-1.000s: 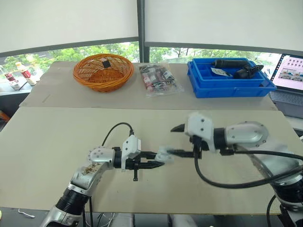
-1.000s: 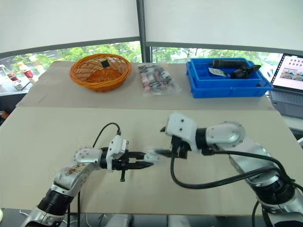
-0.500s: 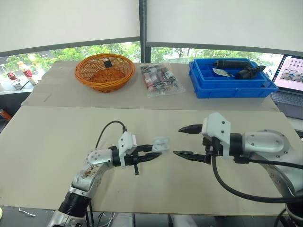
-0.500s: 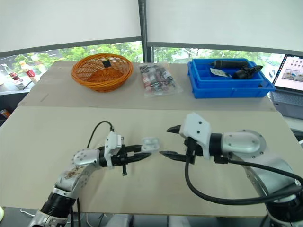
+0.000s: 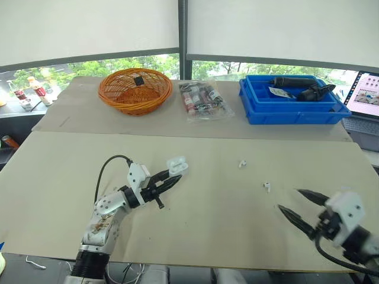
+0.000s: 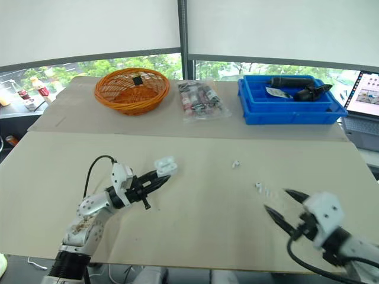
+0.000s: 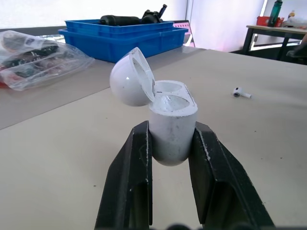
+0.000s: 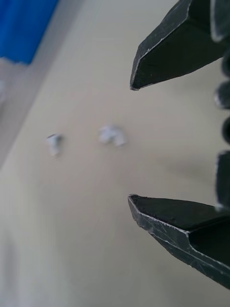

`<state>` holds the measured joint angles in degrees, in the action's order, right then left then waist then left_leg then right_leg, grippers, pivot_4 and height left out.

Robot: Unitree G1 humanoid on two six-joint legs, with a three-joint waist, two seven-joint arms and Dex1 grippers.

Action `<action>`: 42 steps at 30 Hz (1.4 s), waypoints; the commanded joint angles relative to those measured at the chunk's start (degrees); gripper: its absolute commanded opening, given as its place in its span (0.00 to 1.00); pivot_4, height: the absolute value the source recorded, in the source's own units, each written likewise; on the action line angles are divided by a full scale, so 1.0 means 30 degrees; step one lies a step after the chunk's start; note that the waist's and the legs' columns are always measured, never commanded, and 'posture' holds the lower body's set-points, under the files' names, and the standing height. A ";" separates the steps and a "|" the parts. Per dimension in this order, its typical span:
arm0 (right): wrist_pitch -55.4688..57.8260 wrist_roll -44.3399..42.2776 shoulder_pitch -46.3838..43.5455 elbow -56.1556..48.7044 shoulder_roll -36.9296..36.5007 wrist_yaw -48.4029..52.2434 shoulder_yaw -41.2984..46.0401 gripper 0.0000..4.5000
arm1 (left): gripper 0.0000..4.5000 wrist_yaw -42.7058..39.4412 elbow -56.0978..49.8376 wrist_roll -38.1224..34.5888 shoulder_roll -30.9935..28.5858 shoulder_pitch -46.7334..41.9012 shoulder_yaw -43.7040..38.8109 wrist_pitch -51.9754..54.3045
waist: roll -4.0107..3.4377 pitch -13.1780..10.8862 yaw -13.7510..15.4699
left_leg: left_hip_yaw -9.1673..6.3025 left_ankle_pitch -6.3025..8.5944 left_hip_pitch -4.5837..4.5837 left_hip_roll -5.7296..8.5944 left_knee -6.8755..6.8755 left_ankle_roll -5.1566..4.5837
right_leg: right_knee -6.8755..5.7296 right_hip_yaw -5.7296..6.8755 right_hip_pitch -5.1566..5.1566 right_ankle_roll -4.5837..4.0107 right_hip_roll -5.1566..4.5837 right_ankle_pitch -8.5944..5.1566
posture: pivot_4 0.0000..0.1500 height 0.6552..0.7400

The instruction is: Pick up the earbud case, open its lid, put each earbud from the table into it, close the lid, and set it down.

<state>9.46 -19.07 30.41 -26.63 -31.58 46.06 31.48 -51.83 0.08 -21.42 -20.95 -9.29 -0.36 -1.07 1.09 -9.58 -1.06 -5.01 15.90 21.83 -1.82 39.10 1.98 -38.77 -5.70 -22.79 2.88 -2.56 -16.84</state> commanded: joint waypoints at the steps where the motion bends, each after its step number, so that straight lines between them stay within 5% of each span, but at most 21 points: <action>1: -0.1997 0.0390 0.0912 0.0906 0.0407 0.0059 0.0744 0.85 | 0.12 0.0138 -0.0108 -0.0010 -0.0147 -0.0040 -0.0429 -0.0647 | -0.0004 0.0001 -0.0132 | 0.0005 0.0000 -0.0035 0.0000 -0.0004 0.0000 | 0.0001 -0.0005 0.0035 0.0000 0.0000 -0.0002 | 1.00 0.46; 4: -0.2584 0.0397 0.1427 0.1627 0.0532 0.0121 0.0654 1.00 | 0.12 0.0041 -0.0037 0.0043 -0.0201 0.0014 -0.0410 -0.0790 | -0.0004 0.0000 -0.0238 | 0.0011 0.0002 -0.0182 -0.0003 -0.0028 0.0000 | 0.0018 -0.0006 0.0183 -0.0009 -0.0001 -0.0027 | 1.00 0.46; 13: -0.1526 0.1187 -0.1098 -0.0154 0.0871 -0.2406 -0.1952 1.00 | 0.12 -0.0120 0.0215 0.0236 -0.0237 -0.0107 -0.0298 -0.0909 | -0.0012 0.0004 -0.0451 | 0.0012 0.0001 -0.0189 -0.0007 -0.0035 0.0002 | 0.0013 -0.0009 0.0187 -0.0009 0.0003 -0.0031 | 1.00 0.46; 18: 0.2789 0.2975 -0.6636 -0.1748 0.2100 -0.6342 -0.6142 1.00 | 0.12 -0.0159 0.0284 0.0377 -0.0230 -0.0285 -0.0091 -0.0843 | -0.0017 0.0006 -0.0522 | 0.0007 -0.0001 -0.0196 -0.0015 -0.0035 0.0004 | 0.0002 -0.0009 0.0181 -0.0018 0.0015 -0.0026 | 1.00 0.46; 25: 0.8411 0.6966 -1.3779 0.0940 0.5992 -1.2432 -1.0231 1.00 | 0.12 -0.0057 0.0276 0.0447 -0.0253 -0.0373 0.0090 -0.0822 | -0.0030 0.0010 -0.0259 | -0.0024 -0.0009 -0.0118 0.0005 -0.0046 0.0019 | 0.0000 0.0013 0.0102 -0.0017 -0.0007 -0.0028 | 1.00 0.46; 32: 0.9349 0.7619 -1.7334 0.5298 0.8948 -1.6054 -0.9802 1.00 | 0.12 -0.0077 0.0158 0.0558 -0.0296 -0.0361 0.0261 -0.0797 | -0.0037 0.0015 -0.0346 | -0.0032 -0.0070 0.0130 0.0016 -0.0035 0.0123 | -0.0108 0.0023 -0.0198 -0.0030 -0.0023 -0.0019 | 1.00 0.46; 42: 0.9663 0.6614 -1.7322 0.7465 1.1107 -1.7501 -0.8646 1.00 | 0.12 -0.0147 0.0154 0.0684 -0.0392 -0.0411 0.0354 -0.0763 | -0.0043 0.0019 -0.0530 | -0.0031 -0.0070 0.0123 0.0010 -0.0041 0.0121 | -0.0122 0.0025 -0.0202 -0.0030 -0.0016 -0.0019 | 1.00 0.46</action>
<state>37.61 1.63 -22.00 -3.96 1.29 -6.28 5.04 -52.26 2.07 -19.33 -21.78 -10.13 0.71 -2.64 0.96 -9.53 -2.65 -5.11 15.69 22.19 -1.79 38.98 2.34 -39.15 -5.62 -23.40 2.78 -2.60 -16.89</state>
